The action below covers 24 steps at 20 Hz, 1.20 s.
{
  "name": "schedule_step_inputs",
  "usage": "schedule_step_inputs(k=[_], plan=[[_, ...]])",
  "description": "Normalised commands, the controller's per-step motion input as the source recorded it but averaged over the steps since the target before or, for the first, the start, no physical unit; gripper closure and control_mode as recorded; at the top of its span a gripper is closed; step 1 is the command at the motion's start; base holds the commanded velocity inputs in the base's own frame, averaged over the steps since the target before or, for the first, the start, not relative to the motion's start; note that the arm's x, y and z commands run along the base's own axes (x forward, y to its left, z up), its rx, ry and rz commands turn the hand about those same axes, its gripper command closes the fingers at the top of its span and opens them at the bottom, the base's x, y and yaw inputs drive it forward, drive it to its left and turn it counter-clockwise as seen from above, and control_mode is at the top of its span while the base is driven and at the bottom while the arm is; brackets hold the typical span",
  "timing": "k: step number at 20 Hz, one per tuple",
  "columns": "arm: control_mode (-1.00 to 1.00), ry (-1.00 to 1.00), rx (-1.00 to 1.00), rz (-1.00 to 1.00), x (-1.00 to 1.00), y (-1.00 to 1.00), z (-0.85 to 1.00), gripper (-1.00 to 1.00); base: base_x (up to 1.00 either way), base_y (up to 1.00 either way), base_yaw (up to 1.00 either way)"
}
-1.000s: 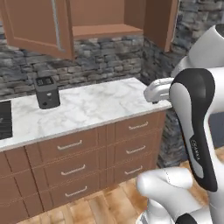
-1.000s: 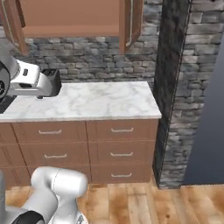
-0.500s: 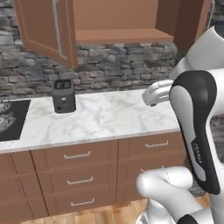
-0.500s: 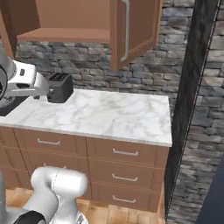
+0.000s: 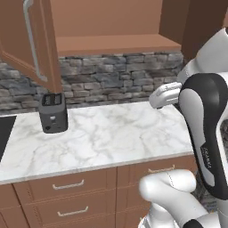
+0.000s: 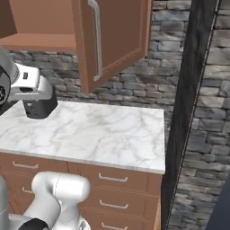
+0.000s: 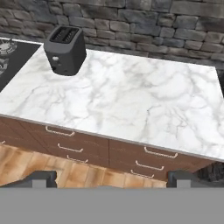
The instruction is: Open the cabinet. Pick the soap dispenser and place it next to the sink. Then close the cabinet.
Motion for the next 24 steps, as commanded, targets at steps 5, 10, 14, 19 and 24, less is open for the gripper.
schedule_step_inputs(k=[5, 10, 14, 19, 24], plan=[[1.00, 0.00, 0.00, 0.00, 0.00, 0.00, 0.00, -1.00, 0.45, 0.64, 0.00], [1.00, 0.00, 0.00, 0.00, 0.00, 0.00, 0.00, -1.00, 0.52, 0.39, -0.01], [1.00, 0.00, 0.00, 0.00, 0.00, 0.00, 0.00, -1.00, 0.38, -0.42, -0.05], [1.00, 0.00, 0.00, 0.00, 0.00, 0.00, 0.00, -1.00, 0.07, -0.11, 0.00], [1.00, 0.00, 0.00, 0.00, 0.00, 0.00, 0.00, -1.00, 0.00, 0.00, 0.00]])
